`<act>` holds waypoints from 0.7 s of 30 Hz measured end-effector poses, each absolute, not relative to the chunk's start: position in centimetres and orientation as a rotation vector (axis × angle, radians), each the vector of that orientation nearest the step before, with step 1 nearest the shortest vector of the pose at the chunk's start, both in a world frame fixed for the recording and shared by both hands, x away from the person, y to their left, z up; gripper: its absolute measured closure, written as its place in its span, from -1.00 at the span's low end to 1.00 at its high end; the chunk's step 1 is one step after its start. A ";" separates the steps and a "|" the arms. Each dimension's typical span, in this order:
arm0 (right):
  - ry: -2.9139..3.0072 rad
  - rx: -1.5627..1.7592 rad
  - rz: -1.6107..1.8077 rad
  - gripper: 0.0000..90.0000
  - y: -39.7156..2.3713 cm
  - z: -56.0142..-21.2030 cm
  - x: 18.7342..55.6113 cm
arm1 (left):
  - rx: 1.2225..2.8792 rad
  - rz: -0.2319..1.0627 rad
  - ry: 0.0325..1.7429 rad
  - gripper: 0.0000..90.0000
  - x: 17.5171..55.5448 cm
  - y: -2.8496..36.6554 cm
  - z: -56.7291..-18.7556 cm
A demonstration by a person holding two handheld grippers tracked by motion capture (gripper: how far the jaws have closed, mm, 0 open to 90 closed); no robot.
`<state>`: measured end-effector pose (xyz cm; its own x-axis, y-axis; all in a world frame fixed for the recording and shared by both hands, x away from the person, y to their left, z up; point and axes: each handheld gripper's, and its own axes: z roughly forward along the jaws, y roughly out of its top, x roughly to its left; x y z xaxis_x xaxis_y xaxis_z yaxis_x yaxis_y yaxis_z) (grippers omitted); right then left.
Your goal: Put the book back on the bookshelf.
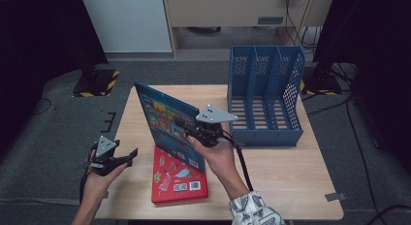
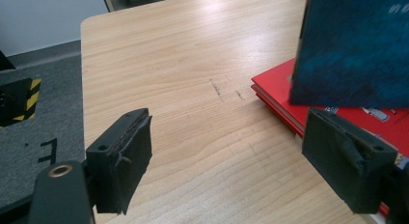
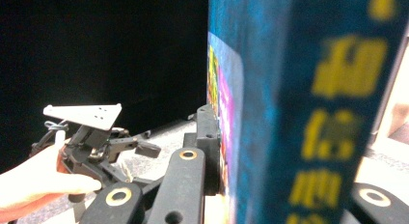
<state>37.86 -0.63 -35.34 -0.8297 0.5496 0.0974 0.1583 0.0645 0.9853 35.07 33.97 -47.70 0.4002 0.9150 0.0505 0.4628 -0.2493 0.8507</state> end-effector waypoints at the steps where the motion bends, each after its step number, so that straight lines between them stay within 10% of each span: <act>1: 2.040 0.715 1.829 0.85 -0.7 -35.3 37.9 | 1.871 0.722 1.184 -0.62 35.1 33.9 -47.7; 21: 1.936 0.821 1.787 0.85 -4.8 -33.3 38.5 | 1.968 0.716 1.239 -0.75 35.6 33.8 -49.2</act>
